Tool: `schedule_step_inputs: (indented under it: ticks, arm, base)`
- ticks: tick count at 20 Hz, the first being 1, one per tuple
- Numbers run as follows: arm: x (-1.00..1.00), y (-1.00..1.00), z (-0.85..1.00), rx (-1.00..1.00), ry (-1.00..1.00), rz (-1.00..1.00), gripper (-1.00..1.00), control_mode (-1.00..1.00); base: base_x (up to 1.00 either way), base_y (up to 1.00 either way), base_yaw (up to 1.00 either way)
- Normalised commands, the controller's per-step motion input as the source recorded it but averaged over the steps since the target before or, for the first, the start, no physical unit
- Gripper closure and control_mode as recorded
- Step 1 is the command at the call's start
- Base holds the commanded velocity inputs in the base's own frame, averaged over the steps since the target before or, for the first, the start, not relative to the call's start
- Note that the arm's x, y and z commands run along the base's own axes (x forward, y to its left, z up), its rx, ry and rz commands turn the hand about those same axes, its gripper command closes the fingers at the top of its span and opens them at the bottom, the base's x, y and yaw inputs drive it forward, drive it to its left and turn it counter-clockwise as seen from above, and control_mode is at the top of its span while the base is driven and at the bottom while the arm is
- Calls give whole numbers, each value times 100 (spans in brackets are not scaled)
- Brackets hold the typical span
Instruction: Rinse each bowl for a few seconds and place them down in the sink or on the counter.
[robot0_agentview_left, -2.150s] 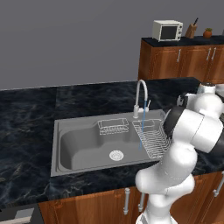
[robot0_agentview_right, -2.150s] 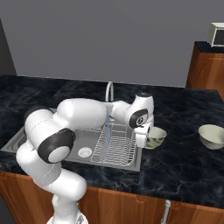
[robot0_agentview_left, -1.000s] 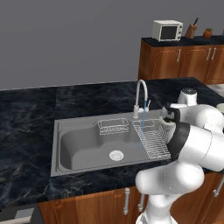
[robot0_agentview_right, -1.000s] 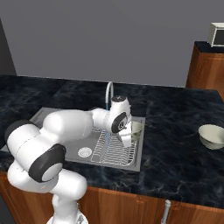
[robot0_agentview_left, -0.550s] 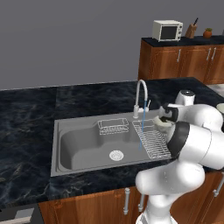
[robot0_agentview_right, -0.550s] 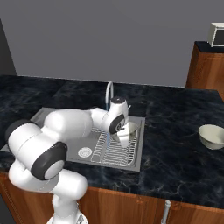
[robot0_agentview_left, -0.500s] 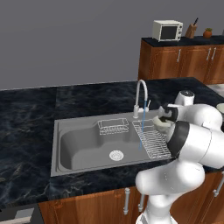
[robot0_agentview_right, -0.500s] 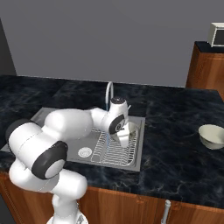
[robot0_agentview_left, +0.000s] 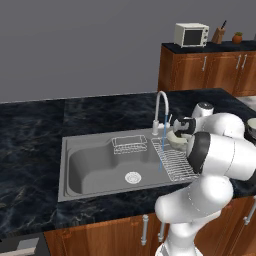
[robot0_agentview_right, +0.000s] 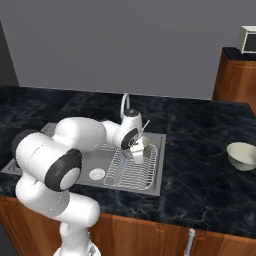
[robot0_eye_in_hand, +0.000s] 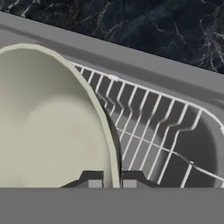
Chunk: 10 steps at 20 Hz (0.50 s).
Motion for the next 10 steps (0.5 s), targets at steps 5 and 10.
schedule_step_inputs:
  ticks: [5, 10]
  arm:
    - [24, 11, -5, 0, 0, 4, 100, -100]
    - [15, 0, -13, 5, -1, 4, 100, -100]
  base:
    - [0, 0, 0]
    - [0, 0, 0]
